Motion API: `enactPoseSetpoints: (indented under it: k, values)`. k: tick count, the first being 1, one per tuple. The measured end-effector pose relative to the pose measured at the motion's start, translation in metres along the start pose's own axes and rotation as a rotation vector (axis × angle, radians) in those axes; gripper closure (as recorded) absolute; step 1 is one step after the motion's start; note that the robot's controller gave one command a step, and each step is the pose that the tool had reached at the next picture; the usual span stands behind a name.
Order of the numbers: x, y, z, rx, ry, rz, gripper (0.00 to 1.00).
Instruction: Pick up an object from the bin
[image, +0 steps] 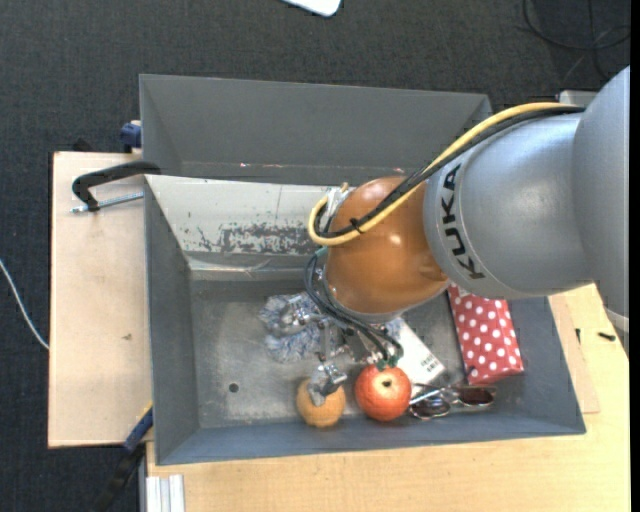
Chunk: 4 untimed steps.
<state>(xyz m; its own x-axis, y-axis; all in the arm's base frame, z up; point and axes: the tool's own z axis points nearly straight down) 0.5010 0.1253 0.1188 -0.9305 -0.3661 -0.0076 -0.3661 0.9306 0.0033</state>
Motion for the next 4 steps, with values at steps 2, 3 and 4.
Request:
enactPoseSetpoints:
  k: [2,3,4]
  values:
    - [0.002,0.000,-0.001,0.002,0.003,-0.006,0.00]
    - [0.002,0.000,-0.001,0.002,0.004,-0.006,0.00]
    - [-0.068,-0.090,0.027,0.003,-0.005,-0.067,1.00]
